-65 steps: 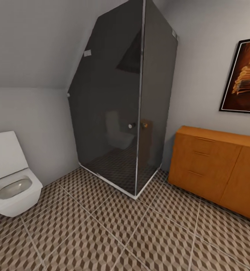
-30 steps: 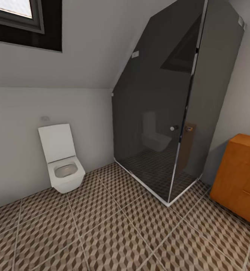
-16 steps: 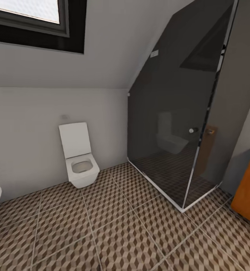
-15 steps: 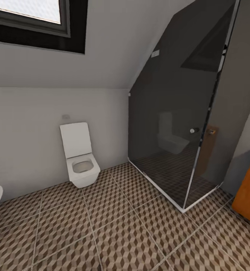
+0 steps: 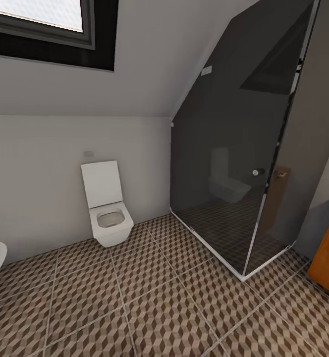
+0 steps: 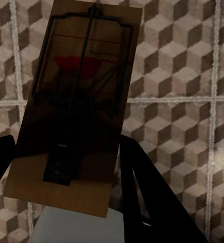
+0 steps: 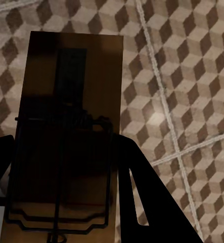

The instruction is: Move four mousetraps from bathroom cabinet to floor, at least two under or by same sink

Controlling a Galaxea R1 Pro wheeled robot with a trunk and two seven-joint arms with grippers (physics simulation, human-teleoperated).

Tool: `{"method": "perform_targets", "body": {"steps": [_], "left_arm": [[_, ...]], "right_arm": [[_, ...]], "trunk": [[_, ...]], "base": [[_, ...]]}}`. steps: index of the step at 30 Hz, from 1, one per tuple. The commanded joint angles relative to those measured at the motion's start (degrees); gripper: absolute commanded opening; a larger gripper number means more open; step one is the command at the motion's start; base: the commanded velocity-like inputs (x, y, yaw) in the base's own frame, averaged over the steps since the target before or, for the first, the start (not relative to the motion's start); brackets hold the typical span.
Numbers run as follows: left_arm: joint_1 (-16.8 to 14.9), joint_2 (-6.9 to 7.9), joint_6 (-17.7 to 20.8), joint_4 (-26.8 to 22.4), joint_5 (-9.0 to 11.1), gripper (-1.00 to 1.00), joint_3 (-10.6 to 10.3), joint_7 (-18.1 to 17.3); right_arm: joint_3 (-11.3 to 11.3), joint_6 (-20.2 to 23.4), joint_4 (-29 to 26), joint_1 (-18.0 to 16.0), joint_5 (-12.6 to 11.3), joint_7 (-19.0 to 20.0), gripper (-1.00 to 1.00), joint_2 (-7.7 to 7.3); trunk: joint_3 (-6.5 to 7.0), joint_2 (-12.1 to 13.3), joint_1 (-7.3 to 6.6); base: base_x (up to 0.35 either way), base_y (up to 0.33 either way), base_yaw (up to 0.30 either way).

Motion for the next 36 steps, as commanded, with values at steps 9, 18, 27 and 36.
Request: {"method": "perform_targets", "body": {"steps": [9,18,27,36], "left_arm": [[0.0,-0.05,0.2,0.0,-0.6,-1.0,0.4,0.1],[0.0,-0.17,0.3,0.0,-0.9,-1.0,0.4,0.0],[0.0,-0.1,0.3,0.0,-0.8,-1.0,0.4,0.0],[0.0,-0.01,0.3,0.0,-0.7,-1.0,0.4,0.0]], "right_arm": [[-0.2,0.1,0.1,-0.1,0.3,0.0,-1.0,-0.03],[-0.2,0.2,0.1,-0.1,0.3,-0.1,-1.0,-0.02],[-0.2,0.3,0.1,-0.1,0.3,0.1,-1.0,-0.01],[-0.2,0.7,0.1,-0.1,0.3,0.2,-1.0,0.0]], "trunk": [[-0.06,0.0,-0.01],[-0.06,0.0,-0.01],[-0.06,0.0,-0.01],[-0.06,0.0,-0.01]], "base": [[0.028,0.0,0.0],[0.27,0.0,0.0],[0.319,0.0,0.0],[0.322,0.0,0.0]]}}
